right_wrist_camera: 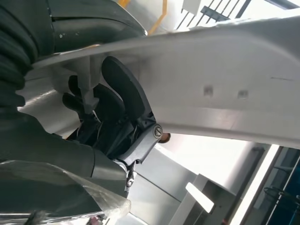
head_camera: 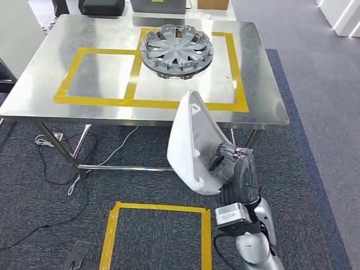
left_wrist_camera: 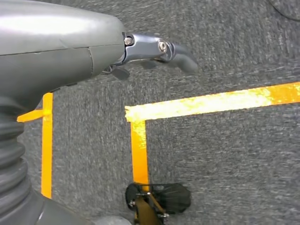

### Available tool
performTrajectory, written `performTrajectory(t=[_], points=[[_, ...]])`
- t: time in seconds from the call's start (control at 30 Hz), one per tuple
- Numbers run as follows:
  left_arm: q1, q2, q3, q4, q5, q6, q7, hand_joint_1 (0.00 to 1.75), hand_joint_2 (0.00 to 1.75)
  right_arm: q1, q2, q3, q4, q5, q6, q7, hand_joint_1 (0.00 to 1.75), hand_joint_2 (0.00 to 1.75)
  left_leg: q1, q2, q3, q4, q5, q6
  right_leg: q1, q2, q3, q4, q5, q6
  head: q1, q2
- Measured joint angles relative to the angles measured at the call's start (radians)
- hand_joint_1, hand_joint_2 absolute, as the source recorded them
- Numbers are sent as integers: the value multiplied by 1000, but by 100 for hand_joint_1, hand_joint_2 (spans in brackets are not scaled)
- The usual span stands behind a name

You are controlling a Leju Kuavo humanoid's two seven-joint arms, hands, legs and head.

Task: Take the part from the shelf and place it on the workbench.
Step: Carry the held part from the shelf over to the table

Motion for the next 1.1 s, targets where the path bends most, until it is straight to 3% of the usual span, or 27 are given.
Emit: performTrajectory(t=[0.07,0.1,0.13,0.2,0.23,0.27,0.33,0.37,0.43,0.47,0.53,0.57,0.6,0.63,0.7,0.73,0.77,0.87,0.93,1.03,1.07,1.1], points=[[1,0,-2,0,0,0,0,0,175,0,0,-3,0,-1,0,0,175,175,1,-3,34,-3,-28,0,-1,-1,-63,13,-56,1,2,0],[2,0,-2,0,0,0,0,0,175,0,0,-3,0,-2,0,0,175,175,1,-4,54,-3,-43,-2,-1,-2,-75,-21,-48,0,2,0],[2,-1,-3,0,0,0,1,0,175,0,0,-5,0,-2,0,0,175,175,1,-6,75,-4,-59,-4,-1,-4,-79,-75,-4,-2,3,0],[3,-1,-3,0,0,0,2,0,175,2,0,-8,2,-3,0,0,175,175,0,-8,107,-6,-90,-14,2,-10,-79,-181,145,-12,6,0],[4,-1,-4,0,0,0,4,0,175,3,0,-10,2,-3,1,0,175,175,-1,-8,117,-12,-100,-21,5,-11,-76,-211,199,-19,6,0],[5,-1,-4,0,0,0,4,0,175,4,0,-11,2,-4,0,0,175,175,-1,-9,126,-17,-105,-29,8,-11,-73,-224,225,-26,6,0],[2,-2,-5,0,-1,1,6,0,175,4,1,-13,-1,-4,0,0,175,175,0,-8,134,-9,-93,-45,10,-6,-50,-234,214,-41,5,0],[0,-2,-5,0,-1,1,5,0,175,4,2,-14,-3,-5,0,0,175,175,0,-6,123,24,-78,-50,8,-6,-34,-243,208,-47,5,0],[-4,-2,-7,0,-1,1,5,0,175,3,3,-15,-5,-6,3,-1,175,175,-1,-5,58,137,-69,-52,6,-7,3,-258,191,-59,2,0],[-4,-2,-8,0,-1,1,6,0,175,3,3,-15,-5,-7,5,-2,175,175,-3,-4,17,197,-88,-51,8,-6,18,-261,181,-64,0,0],[-2,-1,-10,0,-2,1,6,0,175,4,3,-15,-5,-8,9,-4,175,175,-7,-4,-50,258,-162,-48,14,-1,48,-262,157,-72,-1,0],[-1,-1,-11,0,-2,1,6,0,175,5,3,-14,-5,-9,11,-5,175,175,-11,-4,-69,253,-184,-44,18,2,64,-262,145,-75,-1,0],[-1,0,-12,0,-3,1,6,0,175,5,3,-13,-5,-9,13,-6,175,175,-16,-4,-77,225,-179,-37,22,5,82,-262,132,-76,-1,0],[-1,0,-14,0,-3,1,7,0,175,5,3,-11,-5,-9,15,-7,175,175,-22,-4,-77,178,-141,-29,26,7,100,-262,119,-76,-1,0],[-1,3,-17,0,-6,1,8,0,175,6,3,-7,-4,-9,18,-7,175,175,-36,-5,-73,73,-20,-6,31,10,123,-263,94,-74,2,0],[-1,3,-19,0,-7,1,9,0,175,5,4,-5,-4,-9,20,-7,175,175,-43,-6,-72,40,22,2,31,11,128,-264,83,-70,6,0],[-1,4,-20,0,-8,1,9,0,175,5,4,-4,-4,-9,21,-6,175,175,-48,-6,-72,22,43,9,31,13,132,-263,77,-64,9,0],[-5,2,-23,-1,-10,0,11,0,175,-1,4,-1,-5,-9,21,-6,175,175,-43,-7,-43,-2,35,21,32,11,148,-259,70,-42,13,0],[-10,1,-25,-1,-11,0,10,0,175,-8,4,0,-5,-10,22,-5,175,175,-33,-8,-11,-13,27,27,29,7,112,-190,52,-30,21,0],[-14,0,-28,-2,-10,-2,13,0,175,-14,4,0,-4,-11,26,1,175,175,-26,-8,14,-17,5,23,12,3,-16,-17,-12,-7,28,0],[-14,-1,-28,-2,-10,-3,14,0,175,-14,4,1,-3,-8,27,3,175,175,-22,-8,23,-17,-4,20,6,2,-45,-1,-17,-1,29,0],[-13,-1,-29,-2,-10,-2,15,0,175,-14,4,1,-2,-3,27,4,175,175,-19,-9,36,-17,-14,15,1,1,-56,-21,4,5,29,0]])
